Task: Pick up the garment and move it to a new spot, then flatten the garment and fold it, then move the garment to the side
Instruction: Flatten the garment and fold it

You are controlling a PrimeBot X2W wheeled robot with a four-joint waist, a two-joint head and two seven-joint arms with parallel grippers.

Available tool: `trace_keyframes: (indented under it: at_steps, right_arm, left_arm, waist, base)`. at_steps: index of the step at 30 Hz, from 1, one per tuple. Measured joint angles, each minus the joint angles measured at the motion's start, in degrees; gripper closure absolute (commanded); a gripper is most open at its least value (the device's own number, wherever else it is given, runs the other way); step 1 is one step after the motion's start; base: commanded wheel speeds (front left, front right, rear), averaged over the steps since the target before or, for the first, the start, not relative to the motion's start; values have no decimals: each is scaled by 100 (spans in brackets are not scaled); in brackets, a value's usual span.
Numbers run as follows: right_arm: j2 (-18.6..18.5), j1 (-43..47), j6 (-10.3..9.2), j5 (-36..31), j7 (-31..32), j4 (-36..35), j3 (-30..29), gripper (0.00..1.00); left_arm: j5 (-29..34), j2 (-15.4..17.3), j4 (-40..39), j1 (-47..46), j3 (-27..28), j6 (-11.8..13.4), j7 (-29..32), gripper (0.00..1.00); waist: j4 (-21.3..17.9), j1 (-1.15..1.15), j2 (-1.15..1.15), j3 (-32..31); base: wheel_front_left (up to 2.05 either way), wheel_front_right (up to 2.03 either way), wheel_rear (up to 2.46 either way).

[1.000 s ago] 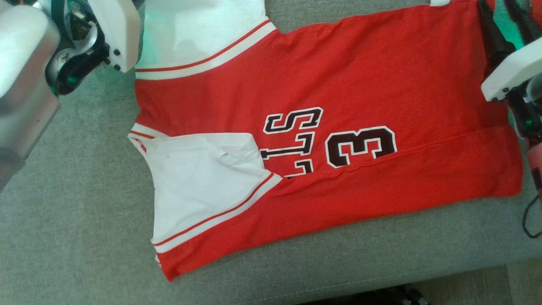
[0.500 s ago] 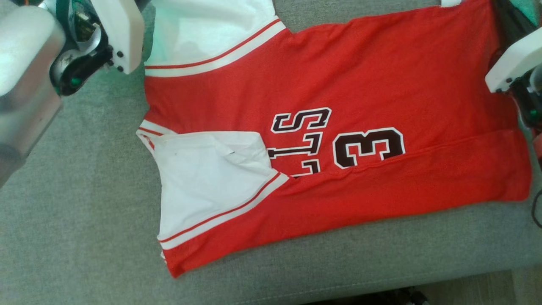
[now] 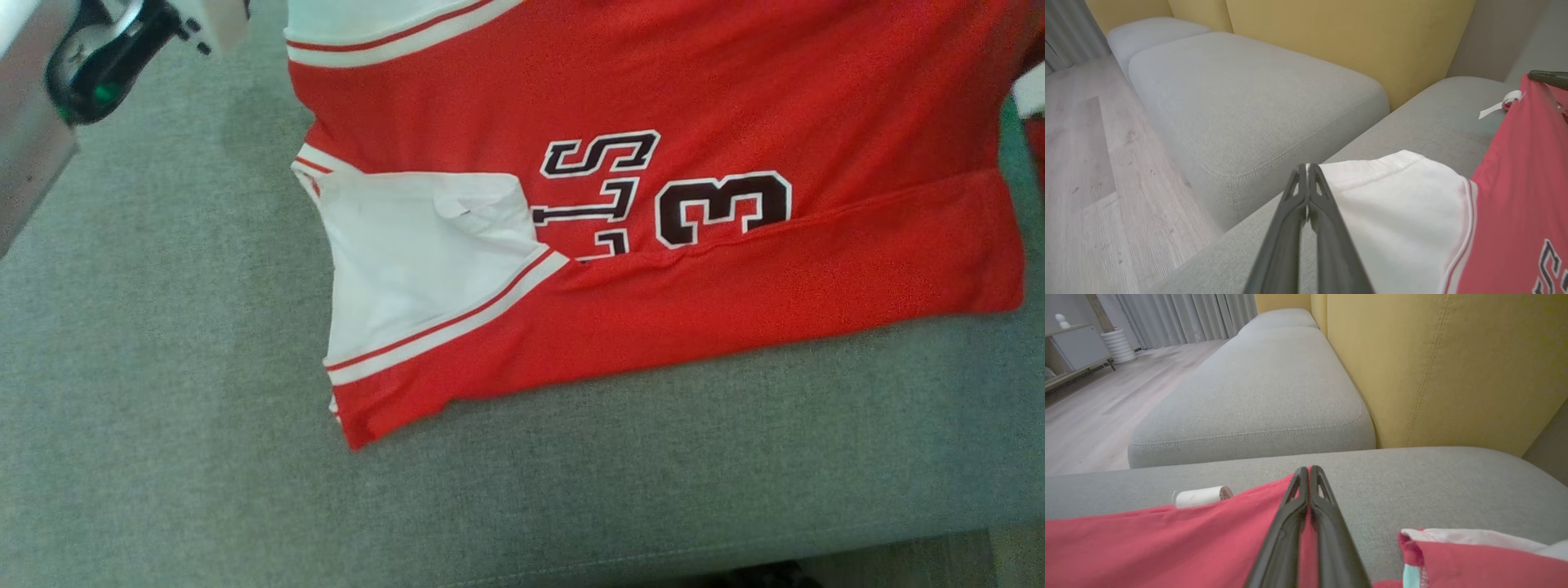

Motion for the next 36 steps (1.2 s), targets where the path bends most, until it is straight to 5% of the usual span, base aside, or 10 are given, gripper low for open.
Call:
trace_keyframes:
  at_steps: [7, 16, 27, 36]
  right_arm:
    - [-322, 776, 0, 238, -170, -515, -101, 100]
    - [-385, 2037, 0, 146, -250, -977, -646, 100]
    - [-119, 3085, 0, -346, -165, -1589, -1336, 100]
    - [264, 3882, 0, -710, 249, -2220, -1971, 100]
  left_arm:
    - [51, 689, -981, 515, -79, 73, -370, 100]
    - [-131, 1536, -2777, 2064, -369, 954, -639, 100]
    - [-263, 1887, -3899, 3123, -415, 1749, -1011, 100]
    - [-492, 1740, -3865, 3741, -437, 1817, -1273, 100]
  waist:
    - [124, 0, 0, -222]
    - [297, -1, 0, -456]
    - [369, 0, 0, -581]
    - [366, 0, 0, -603]
  base:
    - [0, 0, 0]
    - [0, 0, 0]
    - [0, 0, 0]
    - [0, 0, 0]
